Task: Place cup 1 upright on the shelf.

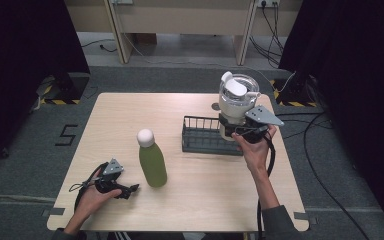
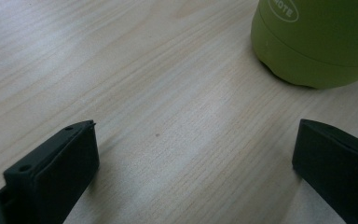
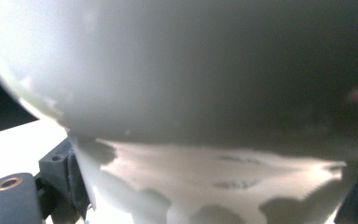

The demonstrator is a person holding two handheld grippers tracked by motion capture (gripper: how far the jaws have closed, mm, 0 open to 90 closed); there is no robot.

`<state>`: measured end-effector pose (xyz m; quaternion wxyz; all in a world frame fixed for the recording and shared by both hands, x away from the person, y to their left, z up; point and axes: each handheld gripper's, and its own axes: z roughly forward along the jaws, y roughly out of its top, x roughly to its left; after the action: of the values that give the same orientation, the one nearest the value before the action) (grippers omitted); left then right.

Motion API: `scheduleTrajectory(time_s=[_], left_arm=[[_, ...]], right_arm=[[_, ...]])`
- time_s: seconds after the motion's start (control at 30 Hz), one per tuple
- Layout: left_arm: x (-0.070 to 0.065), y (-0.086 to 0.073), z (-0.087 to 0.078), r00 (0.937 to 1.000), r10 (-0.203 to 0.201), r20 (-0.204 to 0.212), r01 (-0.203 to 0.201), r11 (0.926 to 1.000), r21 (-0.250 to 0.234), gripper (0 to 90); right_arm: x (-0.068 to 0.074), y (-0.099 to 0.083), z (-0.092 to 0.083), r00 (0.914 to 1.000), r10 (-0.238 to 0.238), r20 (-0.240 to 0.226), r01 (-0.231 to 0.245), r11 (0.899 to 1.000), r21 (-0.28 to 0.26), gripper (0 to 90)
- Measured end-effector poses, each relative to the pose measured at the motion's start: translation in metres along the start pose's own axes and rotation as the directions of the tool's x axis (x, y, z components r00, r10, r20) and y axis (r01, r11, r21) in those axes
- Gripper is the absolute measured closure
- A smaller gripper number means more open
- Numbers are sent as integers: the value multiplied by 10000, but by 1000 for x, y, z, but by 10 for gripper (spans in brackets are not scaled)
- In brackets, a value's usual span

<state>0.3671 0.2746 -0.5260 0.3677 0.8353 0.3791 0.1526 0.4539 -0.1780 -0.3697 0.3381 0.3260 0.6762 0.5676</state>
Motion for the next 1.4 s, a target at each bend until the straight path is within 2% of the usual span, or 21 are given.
scheduleTrajectory(time_s=[0.17, 0.23, 0.4, 0.57, 0.73, 1.1, 1.27, 1.4], left_arm=[[0, 0, 0, 10000, 10, -9, -10, 10000, 16, 0], [0, 0, 0, 10000, 15, -1, -15, 10000, 15, 0], [0, 0, 0, 10000, -19, 0, 19, 10000, -16, 0], [0, 0, 0, 10000, 24, -4, -24, 10000, 26, 0], [0, 0, 0, 10000, 30, 10, -30, 10000, 23, 0], [0, 0, 0, 10000, 62, 4, -62, 10000, 56, 0], [0, 0, 0, 10000, 63, 3, -63, 10000, 55, 0], [0, 0, 0, 10000, 61, 3, -61, 10000, 54, 0]], right_arm=[[-8, -4, 9, 9998, 129, 158, -130, 9999, 82, 100], [-11, -6, 14, 9996, 21, 269, -24, 10000, 85, 100], [-17, -16, 24, 9986, 328, 414, -335, 9993, 155, 100], [-19, -20, 26, 9978, 164, 639, -181, 9995, 260, 100], [-19, -28, 29, 9976, 123, 676, -142, 9995, 275, 100], [-20, -48, 32, 9969, 261, 741, -296, 9985, 470, 100], [-21, -57, 34, 9958, 498, 771, -536, 9975, 471, 99], [-21, -61, 35, 9961, 391, 795, -437, 9974, 570, 99]])
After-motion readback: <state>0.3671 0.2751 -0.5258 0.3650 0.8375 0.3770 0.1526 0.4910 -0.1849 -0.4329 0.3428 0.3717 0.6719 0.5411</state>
